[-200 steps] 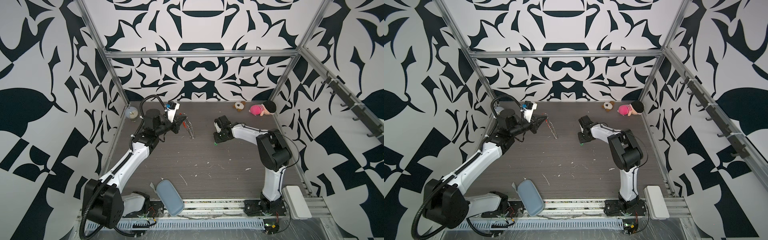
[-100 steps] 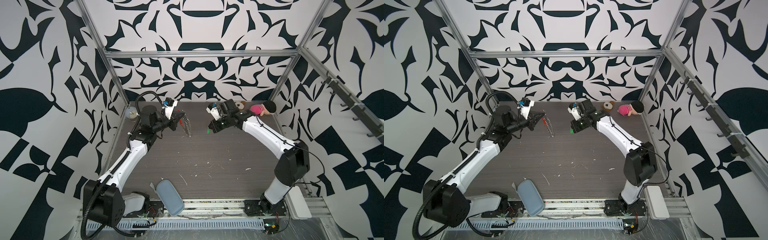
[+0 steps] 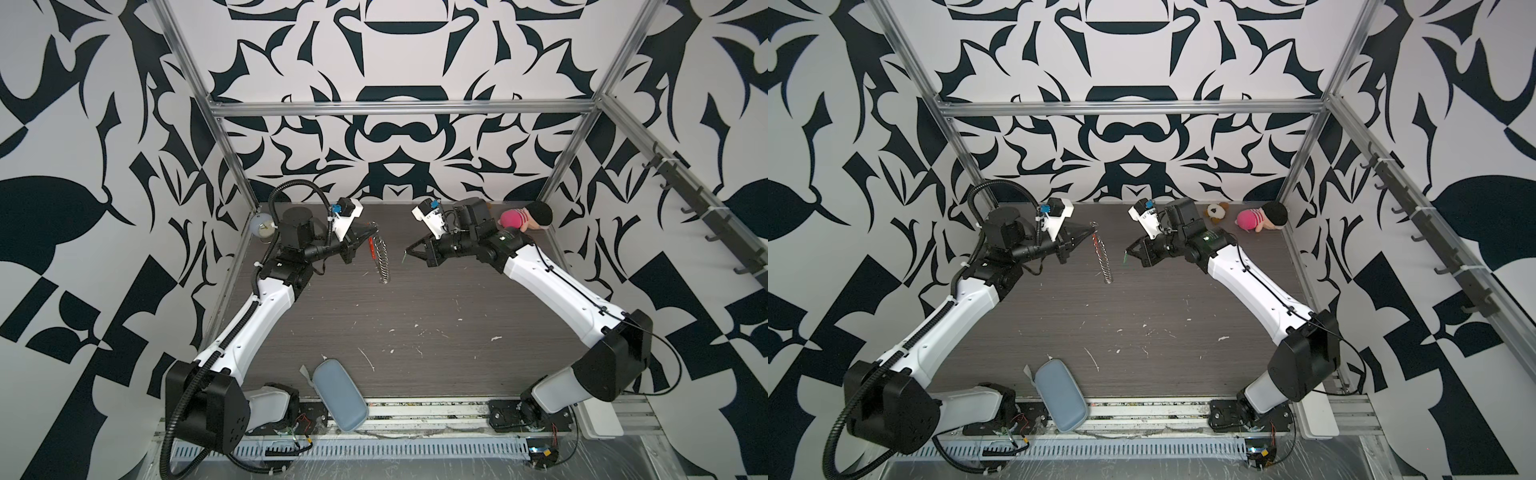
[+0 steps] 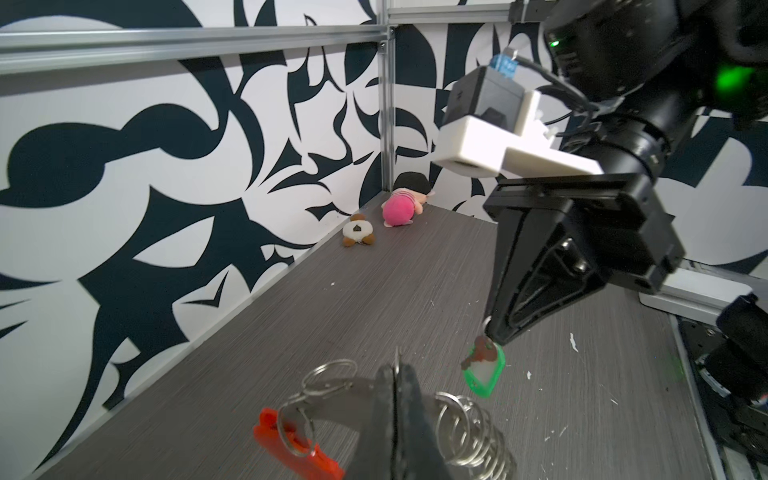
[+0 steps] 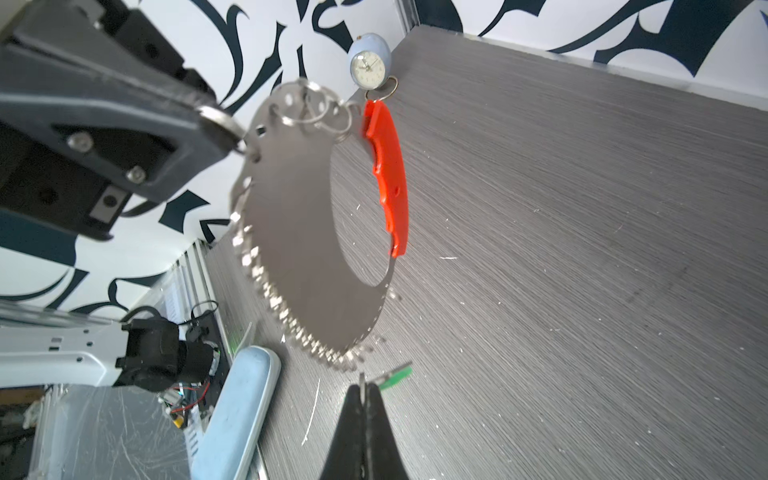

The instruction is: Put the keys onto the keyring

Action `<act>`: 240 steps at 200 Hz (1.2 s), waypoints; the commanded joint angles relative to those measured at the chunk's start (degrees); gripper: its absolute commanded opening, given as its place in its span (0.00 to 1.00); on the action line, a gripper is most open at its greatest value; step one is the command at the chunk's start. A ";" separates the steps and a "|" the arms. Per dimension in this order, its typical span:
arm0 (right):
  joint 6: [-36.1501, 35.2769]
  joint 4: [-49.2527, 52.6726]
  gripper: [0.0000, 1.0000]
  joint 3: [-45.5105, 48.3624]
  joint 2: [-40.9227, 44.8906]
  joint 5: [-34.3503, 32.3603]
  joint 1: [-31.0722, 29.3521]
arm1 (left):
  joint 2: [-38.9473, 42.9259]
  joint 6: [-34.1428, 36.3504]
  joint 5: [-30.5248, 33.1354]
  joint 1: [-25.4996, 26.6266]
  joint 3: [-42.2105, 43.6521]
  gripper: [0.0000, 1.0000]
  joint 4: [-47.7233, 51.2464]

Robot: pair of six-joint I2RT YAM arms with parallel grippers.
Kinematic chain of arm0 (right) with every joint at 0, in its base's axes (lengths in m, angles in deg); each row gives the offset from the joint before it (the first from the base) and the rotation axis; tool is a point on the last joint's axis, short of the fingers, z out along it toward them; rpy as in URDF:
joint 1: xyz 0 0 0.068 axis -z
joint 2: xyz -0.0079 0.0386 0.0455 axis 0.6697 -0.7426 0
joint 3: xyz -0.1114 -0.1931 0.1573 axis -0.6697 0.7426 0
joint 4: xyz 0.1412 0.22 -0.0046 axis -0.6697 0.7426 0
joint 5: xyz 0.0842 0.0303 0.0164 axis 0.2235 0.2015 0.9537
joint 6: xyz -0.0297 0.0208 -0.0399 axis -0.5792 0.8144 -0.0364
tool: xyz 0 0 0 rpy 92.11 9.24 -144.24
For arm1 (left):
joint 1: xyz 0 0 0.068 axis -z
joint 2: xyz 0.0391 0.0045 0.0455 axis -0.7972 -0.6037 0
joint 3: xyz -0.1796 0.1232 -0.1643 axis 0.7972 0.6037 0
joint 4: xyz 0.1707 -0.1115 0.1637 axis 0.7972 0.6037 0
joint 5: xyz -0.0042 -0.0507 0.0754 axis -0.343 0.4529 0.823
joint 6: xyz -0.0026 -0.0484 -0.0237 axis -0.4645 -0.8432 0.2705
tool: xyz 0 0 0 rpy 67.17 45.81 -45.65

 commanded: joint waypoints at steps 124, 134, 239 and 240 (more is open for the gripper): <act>5.45 -1.14 0.00 -10.50 -3.10 9.35 0.45 | -6.69 -0.72 -9.22 0.19 -2.10 0.00 -5.27; 4.94 -0.08 0.00 -11.88 -4.07 9.55 0.53 | -6.68 -0.90 -9.00 0.28 -2.11 0.00 -5.48; 1.72 6.47 0.00 -21.68 -11.24 8.94 -1.19 | -6.31 0.09 -10.96 0.38 -3.23 0.00 -3.02; 1.70 6.47 0.00 -21.72 -11.24 8.90 -1.20 | -6.33 0.12 -10.92 0.35 -3.24 0.00 -3.02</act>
